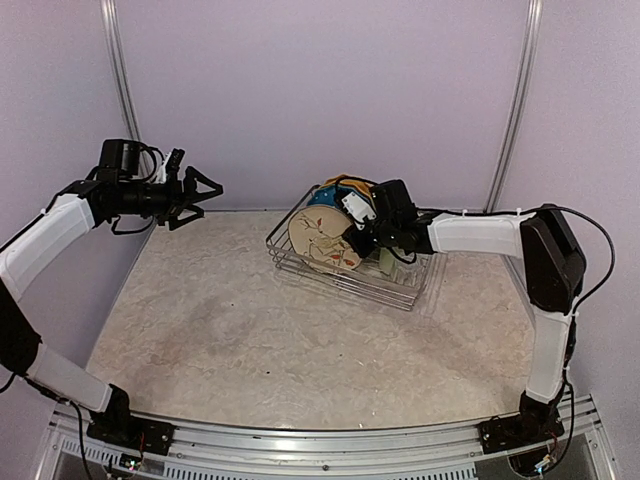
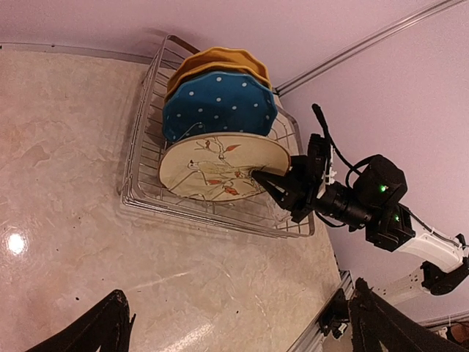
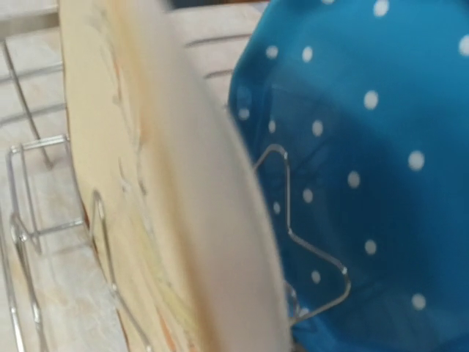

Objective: Unload the mixed dishes from the dish rack
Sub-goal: Grab the plate from the dish rack.

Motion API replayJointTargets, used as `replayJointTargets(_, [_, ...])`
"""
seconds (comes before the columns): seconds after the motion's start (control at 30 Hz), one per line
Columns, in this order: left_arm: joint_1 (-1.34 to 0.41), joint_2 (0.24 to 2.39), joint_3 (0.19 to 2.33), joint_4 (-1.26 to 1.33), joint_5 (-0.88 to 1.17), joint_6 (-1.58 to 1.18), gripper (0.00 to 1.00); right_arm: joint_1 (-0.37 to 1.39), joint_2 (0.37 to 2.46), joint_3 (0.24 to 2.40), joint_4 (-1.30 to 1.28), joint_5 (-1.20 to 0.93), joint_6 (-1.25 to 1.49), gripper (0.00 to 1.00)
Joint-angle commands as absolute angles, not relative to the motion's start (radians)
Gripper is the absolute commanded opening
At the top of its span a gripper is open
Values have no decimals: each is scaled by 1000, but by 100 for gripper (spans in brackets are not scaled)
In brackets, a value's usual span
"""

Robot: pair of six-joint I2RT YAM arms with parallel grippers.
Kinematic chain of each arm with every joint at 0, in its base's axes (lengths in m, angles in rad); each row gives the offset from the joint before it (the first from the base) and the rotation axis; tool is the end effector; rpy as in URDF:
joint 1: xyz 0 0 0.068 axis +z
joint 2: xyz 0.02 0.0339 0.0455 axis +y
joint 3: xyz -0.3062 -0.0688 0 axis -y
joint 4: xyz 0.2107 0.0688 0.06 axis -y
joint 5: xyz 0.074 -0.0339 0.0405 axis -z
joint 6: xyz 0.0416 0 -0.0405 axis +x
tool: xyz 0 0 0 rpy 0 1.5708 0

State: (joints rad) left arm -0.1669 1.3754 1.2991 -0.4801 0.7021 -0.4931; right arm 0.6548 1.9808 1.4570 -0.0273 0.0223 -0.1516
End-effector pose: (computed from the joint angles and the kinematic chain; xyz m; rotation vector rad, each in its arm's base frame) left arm 0.2569 -0.0705 0.4018 0.0823 2.1849 -1.1281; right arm 0.3599 0.2751 0.2804 -0.8250 1.9680 0.2740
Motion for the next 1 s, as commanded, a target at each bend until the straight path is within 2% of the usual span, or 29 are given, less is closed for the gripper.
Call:
replayJointTargets(0.0, [-177,1374,1321,-486,714,-480,99,634,2004,1506,-17,-57,-151,23])
replayJointTargets(0.47, [-180,1385,1324,-492,701,-481,99,632,2008,1544,-49,-36,-160,0])
replayJointTargets(0.7, [-181,1394,1322,-491,701,-485,99,645,1962,1544,-72,2,-183,0])
replayJointTargets(0.97, [-181,1392,1322,-492,694,-486,99,704,1889,1547,-80,173,-236,0])
